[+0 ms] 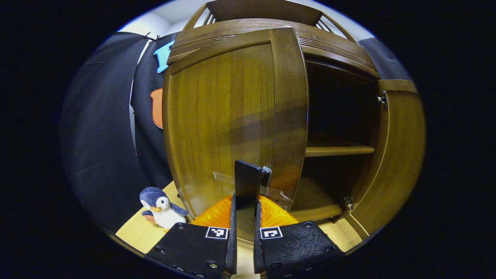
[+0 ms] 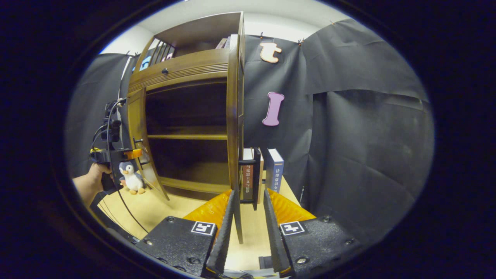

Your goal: Open the right door of the double-door shoe cabinet with the right hand, and open the left door with the left hand.

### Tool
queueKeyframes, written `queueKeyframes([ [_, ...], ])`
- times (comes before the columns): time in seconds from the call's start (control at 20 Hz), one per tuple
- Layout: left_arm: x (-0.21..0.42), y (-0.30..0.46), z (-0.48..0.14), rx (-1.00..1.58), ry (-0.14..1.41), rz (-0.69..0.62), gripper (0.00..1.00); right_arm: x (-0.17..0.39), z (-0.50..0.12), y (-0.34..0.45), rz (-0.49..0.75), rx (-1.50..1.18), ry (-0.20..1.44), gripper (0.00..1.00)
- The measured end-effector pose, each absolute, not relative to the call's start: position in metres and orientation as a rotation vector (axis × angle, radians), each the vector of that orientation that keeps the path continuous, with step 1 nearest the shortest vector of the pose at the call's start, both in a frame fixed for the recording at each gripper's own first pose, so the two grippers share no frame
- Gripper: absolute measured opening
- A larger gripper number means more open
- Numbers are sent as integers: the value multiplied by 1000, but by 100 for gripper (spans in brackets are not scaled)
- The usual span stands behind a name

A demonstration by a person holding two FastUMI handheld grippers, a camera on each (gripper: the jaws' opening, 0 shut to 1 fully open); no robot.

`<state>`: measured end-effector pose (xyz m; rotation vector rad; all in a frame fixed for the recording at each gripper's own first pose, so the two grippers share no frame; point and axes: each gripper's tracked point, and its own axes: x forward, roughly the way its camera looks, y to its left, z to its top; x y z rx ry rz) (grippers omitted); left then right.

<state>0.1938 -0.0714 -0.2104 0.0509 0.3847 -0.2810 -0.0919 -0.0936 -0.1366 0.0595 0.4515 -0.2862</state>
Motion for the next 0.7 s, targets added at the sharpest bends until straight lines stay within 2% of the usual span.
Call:
queueKeyframes([
  [0.7, 171, -36, -206, 28, 373, -204, 15, -85, -143, -69, -221, 22, 472, 47],
])
